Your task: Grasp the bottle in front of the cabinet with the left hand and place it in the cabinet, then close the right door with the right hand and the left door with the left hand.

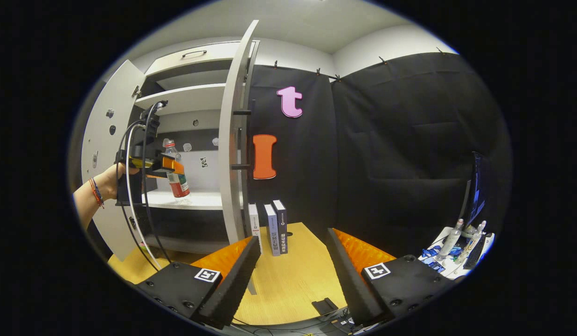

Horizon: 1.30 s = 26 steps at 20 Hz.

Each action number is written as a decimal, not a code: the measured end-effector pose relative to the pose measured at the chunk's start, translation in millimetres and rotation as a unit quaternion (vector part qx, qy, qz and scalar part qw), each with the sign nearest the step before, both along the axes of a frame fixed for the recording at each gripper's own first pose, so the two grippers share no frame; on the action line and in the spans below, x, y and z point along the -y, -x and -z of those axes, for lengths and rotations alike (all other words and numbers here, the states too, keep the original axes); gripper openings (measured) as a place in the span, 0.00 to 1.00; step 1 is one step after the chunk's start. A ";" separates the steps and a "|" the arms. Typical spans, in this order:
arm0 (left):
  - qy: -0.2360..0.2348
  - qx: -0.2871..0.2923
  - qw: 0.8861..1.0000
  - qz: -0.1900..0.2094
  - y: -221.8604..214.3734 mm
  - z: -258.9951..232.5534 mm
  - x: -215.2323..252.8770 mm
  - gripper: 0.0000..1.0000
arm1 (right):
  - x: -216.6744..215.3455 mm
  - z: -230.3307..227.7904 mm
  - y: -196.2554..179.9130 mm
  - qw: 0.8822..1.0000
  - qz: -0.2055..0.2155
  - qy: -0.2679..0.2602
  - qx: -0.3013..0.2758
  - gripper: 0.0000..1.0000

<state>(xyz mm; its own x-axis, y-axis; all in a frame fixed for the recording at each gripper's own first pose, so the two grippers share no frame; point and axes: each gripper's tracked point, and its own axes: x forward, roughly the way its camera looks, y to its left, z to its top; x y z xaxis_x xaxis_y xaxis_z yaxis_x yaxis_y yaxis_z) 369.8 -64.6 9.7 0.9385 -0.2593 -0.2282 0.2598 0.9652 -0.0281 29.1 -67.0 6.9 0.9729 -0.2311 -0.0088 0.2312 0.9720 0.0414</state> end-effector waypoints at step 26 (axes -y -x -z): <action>-0.013 0.044 0.998 -0.035 37.3 -25.7 -25.8 0.94 | -2.4 -3.4 -7.2 1.000 0.002 0.007 -0.001 0.96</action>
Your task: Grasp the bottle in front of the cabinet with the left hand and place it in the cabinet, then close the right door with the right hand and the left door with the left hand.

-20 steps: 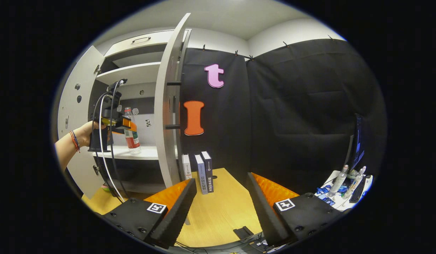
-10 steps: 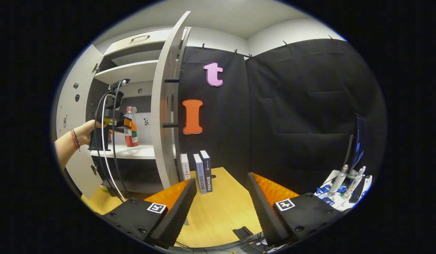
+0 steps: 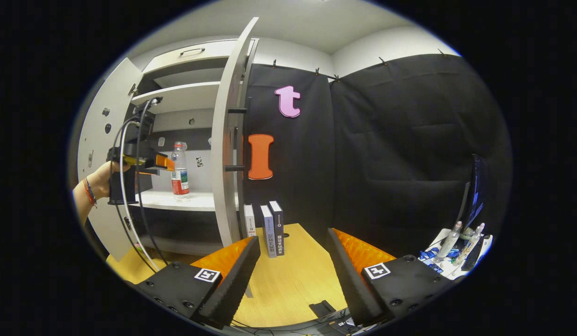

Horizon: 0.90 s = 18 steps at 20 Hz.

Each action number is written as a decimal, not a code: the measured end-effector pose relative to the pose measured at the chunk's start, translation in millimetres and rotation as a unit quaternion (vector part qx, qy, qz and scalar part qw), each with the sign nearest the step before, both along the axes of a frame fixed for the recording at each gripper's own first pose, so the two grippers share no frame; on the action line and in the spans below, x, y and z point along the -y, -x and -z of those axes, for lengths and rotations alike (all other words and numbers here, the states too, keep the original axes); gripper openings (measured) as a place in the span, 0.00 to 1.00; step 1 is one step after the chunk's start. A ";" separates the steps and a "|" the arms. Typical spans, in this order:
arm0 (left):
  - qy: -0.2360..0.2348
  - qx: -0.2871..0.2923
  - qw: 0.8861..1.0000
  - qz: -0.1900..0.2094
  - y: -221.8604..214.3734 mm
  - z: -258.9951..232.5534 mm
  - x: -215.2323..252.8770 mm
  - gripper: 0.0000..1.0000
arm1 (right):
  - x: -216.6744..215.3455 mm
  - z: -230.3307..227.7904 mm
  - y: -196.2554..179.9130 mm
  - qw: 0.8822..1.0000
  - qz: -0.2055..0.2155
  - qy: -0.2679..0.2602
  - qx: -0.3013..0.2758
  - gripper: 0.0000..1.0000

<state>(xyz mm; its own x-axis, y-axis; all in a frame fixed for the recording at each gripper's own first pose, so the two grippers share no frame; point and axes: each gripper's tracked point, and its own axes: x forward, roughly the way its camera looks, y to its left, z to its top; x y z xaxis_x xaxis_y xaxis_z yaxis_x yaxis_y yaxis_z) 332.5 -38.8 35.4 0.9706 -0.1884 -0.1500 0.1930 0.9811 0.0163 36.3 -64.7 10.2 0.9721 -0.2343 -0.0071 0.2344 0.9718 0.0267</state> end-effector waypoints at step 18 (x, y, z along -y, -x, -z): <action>-0.017 0.107 0.992 -0.063 266.5 -62.8 -128.4 0.94 | -13.9 -13.5 -63.6 0.998 -0.056 0.031 0.003 0.96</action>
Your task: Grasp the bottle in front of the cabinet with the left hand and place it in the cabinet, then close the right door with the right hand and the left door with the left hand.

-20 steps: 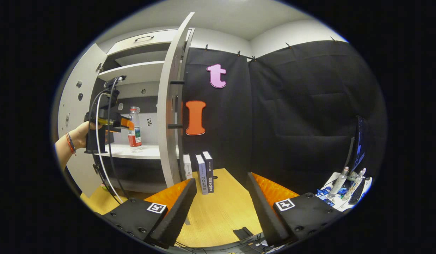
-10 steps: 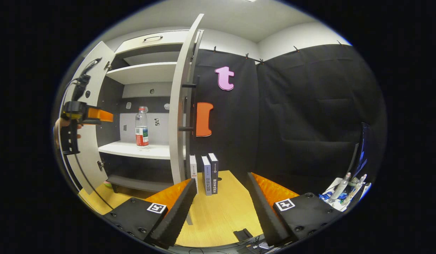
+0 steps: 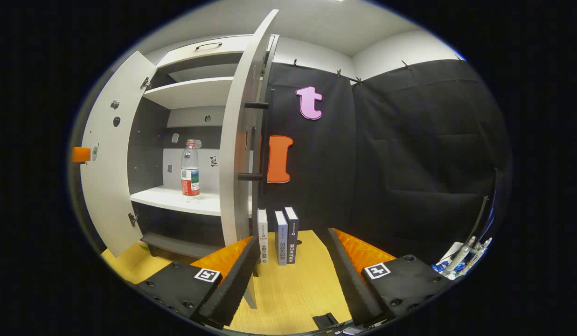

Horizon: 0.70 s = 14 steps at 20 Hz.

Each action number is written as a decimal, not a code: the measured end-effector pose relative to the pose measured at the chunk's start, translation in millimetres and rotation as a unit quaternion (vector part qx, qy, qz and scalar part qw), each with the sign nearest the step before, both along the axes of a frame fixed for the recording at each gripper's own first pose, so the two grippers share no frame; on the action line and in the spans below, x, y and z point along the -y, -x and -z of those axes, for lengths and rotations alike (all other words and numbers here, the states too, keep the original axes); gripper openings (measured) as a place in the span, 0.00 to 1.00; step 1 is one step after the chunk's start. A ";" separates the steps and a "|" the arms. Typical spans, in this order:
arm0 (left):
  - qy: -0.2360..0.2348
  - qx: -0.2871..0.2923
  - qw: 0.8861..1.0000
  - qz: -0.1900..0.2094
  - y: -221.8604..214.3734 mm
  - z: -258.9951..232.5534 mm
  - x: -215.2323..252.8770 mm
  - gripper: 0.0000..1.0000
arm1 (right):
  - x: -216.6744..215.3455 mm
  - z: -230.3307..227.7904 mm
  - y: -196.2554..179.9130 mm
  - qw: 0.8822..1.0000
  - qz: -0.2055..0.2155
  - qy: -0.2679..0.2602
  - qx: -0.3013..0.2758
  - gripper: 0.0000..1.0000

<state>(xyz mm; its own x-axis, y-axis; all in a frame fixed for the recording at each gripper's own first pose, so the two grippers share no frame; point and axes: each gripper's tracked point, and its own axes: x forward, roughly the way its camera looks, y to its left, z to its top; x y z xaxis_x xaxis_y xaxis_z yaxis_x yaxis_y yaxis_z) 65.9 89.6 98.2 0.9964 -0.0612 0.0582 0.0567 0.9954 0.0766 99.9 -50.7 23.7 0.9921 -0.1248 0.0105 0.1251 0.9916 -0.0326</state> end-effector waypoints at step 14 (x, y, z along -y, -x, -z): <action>0.015 0.002 0.999 -0.038 43.7 12.6 -90.8 0.94 | -17.8 0.8 -10.8 1.000 0.016 0.019 -0.004 0.95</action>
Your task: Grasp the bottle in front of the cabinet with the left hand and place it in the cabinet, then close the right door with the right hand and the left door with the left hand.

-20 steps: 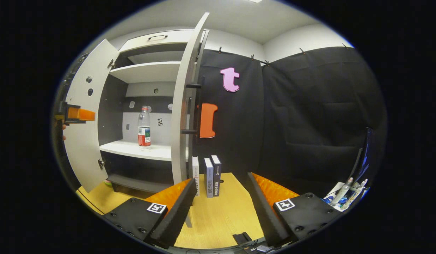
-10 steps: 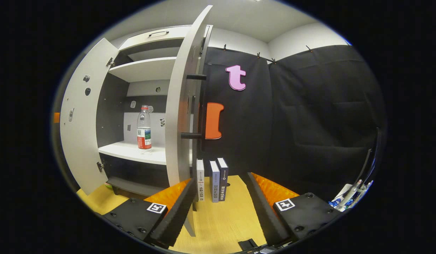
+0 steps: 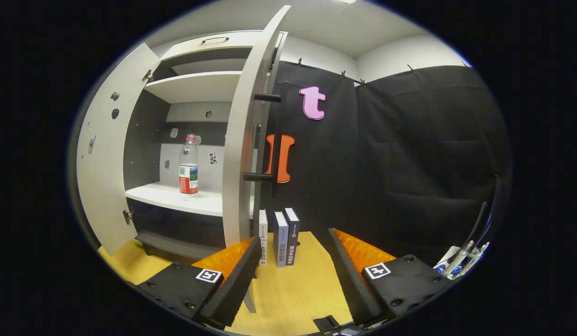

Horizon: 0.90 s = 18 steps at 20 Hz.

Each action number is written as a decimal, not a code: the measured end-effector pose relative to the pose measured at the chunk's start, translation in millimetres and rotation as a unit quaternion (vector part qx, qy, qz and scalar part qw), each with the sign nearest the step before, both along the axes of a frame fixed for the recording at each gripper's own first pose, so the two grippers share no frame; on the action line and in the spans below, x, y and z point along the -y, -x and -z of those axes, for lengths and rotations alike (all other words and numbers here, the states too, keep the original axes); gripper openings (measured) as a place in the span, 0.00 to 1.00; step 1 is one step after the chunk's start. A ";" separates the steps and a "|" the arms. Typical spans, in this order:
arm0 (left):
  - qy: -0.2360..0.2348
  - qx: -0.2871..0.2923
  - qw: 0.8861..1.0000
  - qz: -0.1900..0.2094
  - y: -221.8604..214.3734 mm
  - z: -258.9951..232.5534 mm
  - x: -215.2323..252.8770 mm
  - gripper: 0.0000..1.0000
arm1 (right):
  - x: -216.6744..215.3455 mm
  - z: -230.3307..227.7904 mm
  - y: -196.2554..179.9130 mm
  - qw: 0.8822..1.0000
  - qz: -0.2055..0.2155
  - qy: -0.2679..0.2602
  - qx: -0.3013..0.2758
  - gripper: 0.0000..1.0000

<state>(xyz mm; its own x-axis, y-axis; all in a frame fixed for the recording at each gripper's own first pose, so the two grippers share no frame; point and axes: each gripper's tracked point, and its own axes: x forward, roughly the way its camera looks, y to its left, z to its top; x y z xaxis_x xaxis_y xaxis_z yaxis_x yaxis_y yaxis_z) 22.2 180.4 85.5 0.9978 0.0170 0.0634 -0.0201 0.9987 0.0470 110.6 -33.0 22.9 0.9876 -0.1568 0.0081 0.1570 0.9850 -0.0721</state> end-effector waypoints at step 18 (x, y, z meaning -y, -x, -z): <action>0.020 -0.012 1.000 -0.020 -13.7 17.7 -89.7 0.94 | -107.9 -2.5 -7.4 0.999 -0.031 -0.022 0.012 1.00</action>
